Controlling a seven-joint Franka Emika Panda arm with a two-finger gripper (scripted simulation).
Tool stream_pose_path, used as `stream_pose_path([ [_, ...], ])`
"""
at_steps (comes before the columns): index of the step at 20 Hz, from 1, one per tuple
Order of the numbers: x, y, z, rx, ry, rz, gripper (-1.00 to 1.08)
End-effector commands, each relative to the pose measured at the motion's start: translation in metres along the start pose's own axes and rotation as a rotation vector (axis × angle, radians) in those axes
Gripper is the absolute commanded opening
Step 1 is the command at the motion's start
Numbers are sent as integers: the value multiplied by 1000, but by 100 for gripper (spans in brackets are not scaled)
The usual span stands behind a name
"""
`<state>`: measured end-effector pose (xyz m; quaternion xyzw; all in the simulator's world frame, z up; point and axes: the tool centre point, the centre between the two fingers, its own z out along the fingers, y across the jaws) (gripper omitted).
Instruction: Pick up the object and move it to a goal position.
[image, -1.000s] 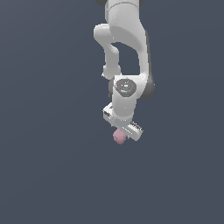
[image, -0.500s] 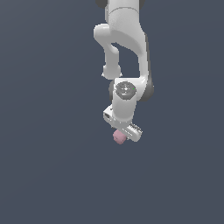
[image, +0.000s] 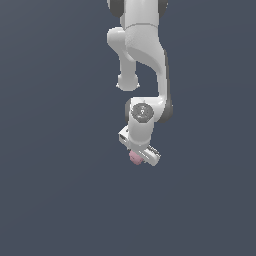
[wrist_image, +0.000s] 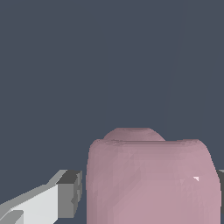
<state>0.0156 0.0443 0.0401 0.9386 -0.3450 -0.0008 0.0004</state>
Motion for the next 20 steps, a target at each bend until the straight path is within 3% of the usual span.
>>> stream_pose_path([
  [1, 1, -1, 1, 1, 1, 0, -100],
  [13, 2, 0, -1, 2, 2, 0, -100],
  [20, 33, 18, -12, 2, 2, 0, -100],
])
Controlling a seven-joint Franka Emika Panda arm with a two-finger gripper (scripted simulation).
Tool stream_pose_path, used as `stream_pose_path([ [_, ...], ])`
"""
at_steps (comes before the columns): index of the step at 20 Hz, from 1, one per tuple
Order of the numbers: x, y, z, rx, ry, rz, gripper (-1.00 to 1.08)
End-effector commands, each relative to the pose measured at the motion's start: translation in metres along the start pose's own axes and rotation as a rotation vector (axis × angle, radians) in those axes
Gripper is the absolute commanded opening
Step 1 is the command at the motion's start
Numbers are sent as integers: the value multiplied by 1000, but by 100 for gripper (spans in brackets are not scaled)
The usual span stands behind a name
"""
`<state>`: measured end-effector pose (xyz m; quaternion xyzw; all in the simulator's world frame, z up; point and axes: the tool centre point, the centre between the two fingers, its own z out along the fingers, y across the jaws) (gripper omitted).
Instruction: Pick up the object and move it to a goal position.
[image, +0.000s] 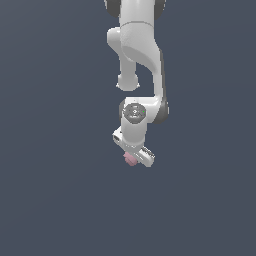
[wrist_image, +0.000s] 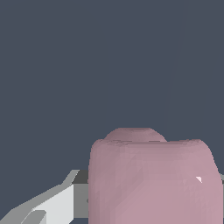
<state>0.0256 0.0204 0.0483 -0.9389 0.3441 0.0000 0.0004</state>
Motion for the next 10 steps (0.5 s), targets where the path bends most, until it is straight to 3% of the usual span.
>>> stream_pose_path([
  [1, 17, 10, -6, 0, 1, 2, -100],
  [10, 91, 51, -33, 0, 1, 2, -100],
])
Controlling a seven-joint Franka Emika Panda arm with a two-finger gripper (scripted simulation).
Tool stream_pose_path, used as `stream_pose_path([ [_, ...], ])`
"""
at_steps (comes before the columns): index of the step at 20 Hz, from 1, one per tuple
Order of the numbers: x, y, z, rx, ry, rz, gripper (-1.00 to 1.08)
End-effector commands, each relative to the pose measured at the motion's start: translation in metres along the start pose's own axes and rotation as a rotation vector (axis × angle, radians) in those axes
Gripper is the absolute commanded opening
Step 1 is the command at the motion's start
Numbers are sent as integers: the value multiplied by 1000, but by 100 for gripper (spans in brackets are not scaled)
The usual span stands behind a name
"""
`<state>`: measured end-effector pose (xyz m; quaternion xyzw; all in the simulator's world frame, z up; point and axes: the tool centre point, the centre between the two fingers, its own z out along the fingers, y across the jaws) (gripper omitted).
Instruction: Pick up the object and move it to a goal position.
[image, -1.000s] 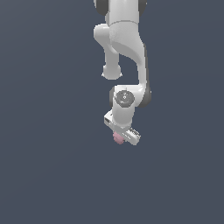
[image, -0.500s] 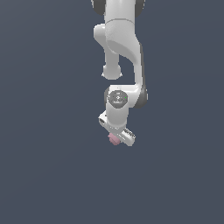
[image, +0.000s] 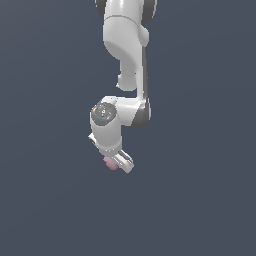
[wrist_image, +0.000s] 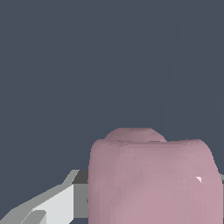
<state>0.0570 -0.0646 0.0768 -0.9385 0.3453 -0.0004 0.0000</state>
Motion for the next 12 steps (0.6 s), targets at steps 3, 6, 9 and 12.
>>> stream_pose_path([
  [3, 30, 15, -11, 0, 0, -1, -100],
  [6, 42, 21, -15, 0, 0, -1, -100],
  [9, 49, 24, -17, 0, 0, -1, -100],
  [12, 52, 25, -18, 0, 0, -1, -100],
])
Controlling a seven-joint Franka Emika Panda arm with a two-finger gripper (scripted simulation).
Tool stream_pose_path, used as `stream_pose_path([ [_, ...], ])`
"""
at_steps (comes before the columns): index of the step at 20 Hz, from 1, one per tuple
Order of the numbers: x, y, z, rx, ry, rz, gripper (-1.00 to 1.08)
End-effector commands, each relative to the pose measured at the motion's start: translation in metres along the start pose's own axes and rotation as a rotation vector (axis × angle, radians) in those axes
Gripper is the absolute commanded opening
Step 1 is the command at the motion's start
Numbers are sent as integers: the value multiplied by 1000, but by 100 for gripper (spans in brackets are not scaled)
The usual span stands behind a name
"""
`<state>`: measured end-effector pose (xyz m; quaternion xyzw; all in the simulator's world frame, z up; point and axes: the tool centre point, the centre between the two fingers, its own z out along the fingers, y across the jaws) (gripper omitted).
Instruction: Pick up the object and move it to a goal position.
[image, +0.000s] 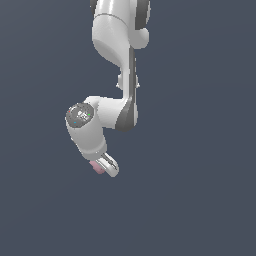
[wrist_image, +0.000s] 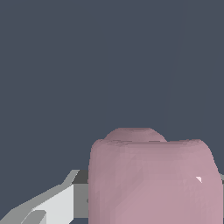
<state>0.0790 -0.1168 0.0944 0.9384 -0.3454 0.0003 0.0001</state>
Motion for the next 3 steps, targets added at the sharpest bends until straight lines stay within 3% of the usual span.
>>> stream_pose_path([
  [1, 2, 0, -1, 0, 0, -1, -100],
  [3, 1, -1, 0, 0, 0, -1, -100],
])
